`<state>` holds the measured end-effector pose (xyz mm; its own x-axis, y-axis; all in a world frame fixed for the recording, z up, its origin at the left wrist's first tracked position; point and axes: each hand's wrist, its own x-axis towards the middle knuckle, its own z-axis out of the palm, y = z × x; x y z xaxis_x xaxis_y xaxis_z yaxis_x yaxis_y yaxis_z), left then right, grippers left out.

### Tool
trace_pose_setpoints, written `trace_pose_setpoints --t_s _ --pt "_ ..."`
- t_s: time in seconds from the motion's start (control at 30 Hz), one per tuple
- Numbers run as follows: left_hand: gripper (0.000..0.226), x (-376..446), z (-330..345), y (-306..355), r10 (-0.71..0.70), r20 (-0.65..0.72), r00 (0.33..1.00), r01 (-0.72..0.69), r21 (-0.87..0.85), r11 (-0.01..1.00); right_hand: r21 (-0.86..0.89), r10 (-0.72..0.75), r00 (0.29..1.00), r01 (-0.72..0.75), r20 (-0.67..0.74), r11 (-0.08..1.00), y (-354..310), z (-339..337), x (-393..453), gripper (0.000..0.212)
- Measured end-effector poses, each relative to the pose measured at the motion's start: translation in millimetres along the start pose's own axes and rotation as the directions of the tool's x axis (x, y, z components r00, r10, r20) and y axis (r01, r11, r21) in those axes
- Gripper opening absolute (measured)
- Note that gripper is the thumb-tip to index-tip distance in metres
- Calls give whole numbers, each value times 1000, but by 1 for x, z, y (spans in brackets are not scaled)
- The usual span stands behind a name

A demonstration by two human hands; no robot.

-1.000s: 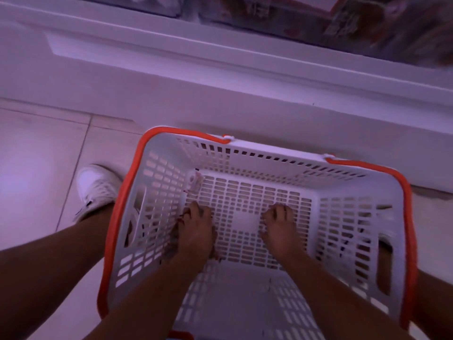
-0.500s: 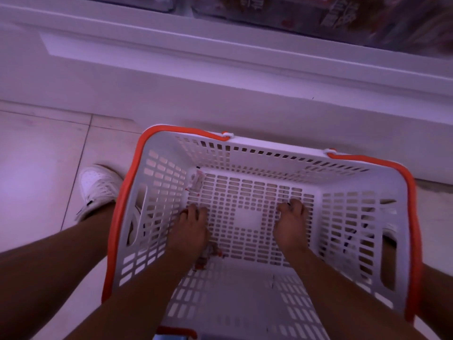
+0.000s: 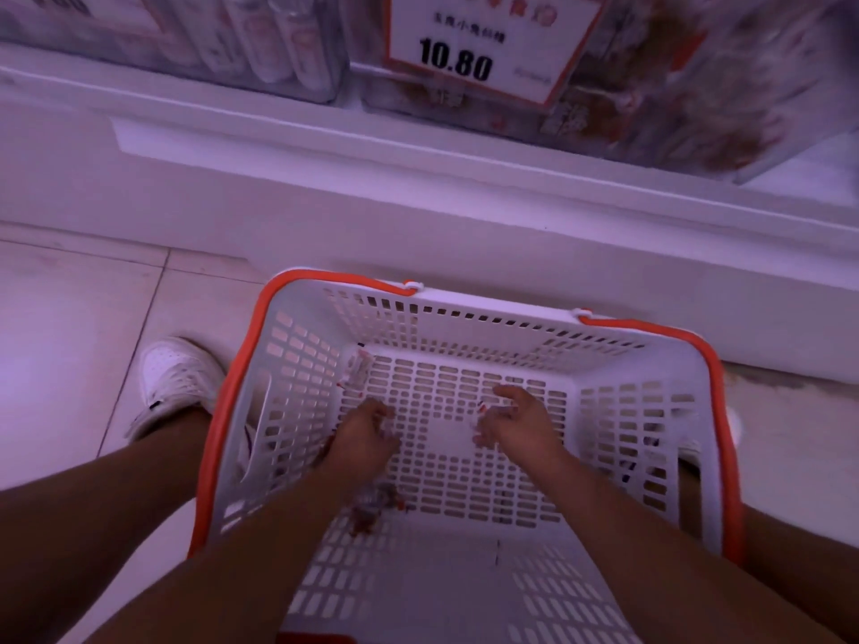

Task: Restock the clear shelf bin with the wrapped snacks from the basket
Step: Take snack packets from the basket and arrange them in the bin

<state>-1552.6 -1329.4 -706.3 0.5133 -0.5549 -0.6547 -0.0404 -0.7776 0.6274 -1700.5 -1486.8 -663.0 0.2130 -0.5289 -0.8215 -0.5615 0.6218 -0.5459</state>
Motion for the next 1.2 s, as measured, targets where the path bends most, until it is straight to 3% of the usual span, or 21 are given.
trace_pose_setpoints --t_s 0.1,0.2,0.3,0.4,0.47,0.6,0.73,0.87,0.97,1.07,1.1,1.13,1.2 --pt "11 -2 -24 71 -8 130 991 62 -419 906 143 -43 991 25 127 989 -53 -8 -36 41" --pt "23 -36 -58 150 158 216 964 19 -645 764 221 -212 954 164 214 961 -111 -32 -90 34" --pt "39 -90 -88 210 271 147 951 -97 -691 716 393 -373 892 257 255 883 -160 -60 -159 32" --pt "33 -145 -108 246 328 -23 944 -239 -733 636 616 -543 800 299 253 728 -180 -74 -223 31" --pt "33 -174 -114 257 334 -106 937 -295 -753 588 664 -617 754 345 224 664 -179 -67 -250 35" --pt "49 -203 -110 269 296 -202 934 -332 -796 505 552 -568 792 376 225 744 -163 -35 -270 27" --pt "42 -201 -103 278 239 -239 941 -331 -801 499 478 -477 841 318 257 818 -163 -32 -270 21" --pt "36 -192 -103 289 250 -132 959 -251 -806 536 440 -451 859 318 241 840 -175 -51 -258 20" --pt "23 -183 -116 289 267 -42 963 -186 -818 544 470 -512 833 374 209 800 -188 -59 -253 26" --pt "20 -175 -124 290 219 3 976 -119 -834 540 387 -718 691 641 84 663 -199 -62 -248 28" --pt "20 -173 -125 291 201 40 979 -76 -841 536 240 -817 576 793 2 560 -201 -64 -246 31" --pt "23 -172 -126 293 188 92 978 -20 -854 521 50 -916 402 915 1 401 -204 -66 -246 31" --pt "33 -171 -128 296 215 206 955 75 -866 495 -279 -968 52 960 244 -19 -206 -70 -243 28"
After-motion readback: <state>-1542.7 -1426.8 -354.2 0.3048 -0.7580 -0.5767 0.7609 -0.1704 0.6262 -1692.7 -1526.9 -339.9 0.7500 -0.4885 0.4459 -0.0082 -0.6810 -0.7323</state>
